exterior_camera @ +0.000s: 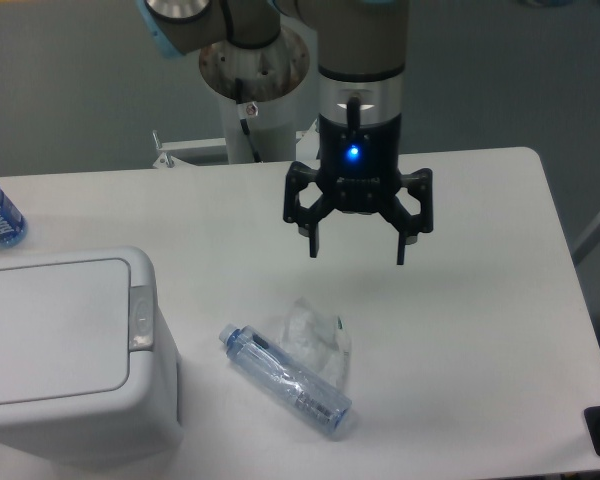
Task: Open the trash can
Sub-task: 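Move the open gripper toward the white trash can's lid edge, then lower the gripper onto the lid's front edge beside the hinge, then push the lid edge so the trash can lid flips open, then lift the gripper slightly away from the opened trash can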
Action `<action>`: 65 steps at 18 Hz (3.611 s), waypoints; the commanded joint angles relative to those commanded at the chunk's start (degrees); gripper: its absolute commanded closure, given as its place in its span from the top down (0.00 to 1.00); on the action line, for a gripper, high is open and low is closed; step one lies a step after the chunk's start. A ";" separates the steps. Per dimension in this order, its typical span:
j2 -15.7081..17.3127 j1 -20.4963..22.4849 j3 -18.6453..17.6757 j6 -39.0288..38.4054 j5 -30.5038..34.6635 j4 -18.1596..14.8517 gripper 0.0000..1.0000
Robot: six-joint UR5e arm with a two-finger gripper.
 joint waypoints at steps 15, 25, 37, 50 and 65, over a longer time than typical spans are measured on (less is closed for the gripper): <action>-4.48 -6.77 0.70 -22.49 -3.69 1.40 1.00; -6.68 -9.58 0.79 -30.59 -7.29 6.59 1.00; -7.12 -11.43 0.18 -31.29 -7.21 6.59 1.00; -7.65 -11.61 0.87 -31.20 -7.29 6.77 1.00; -5.63 -4.76 5.01 -14.00 -1.43 1.95 1.00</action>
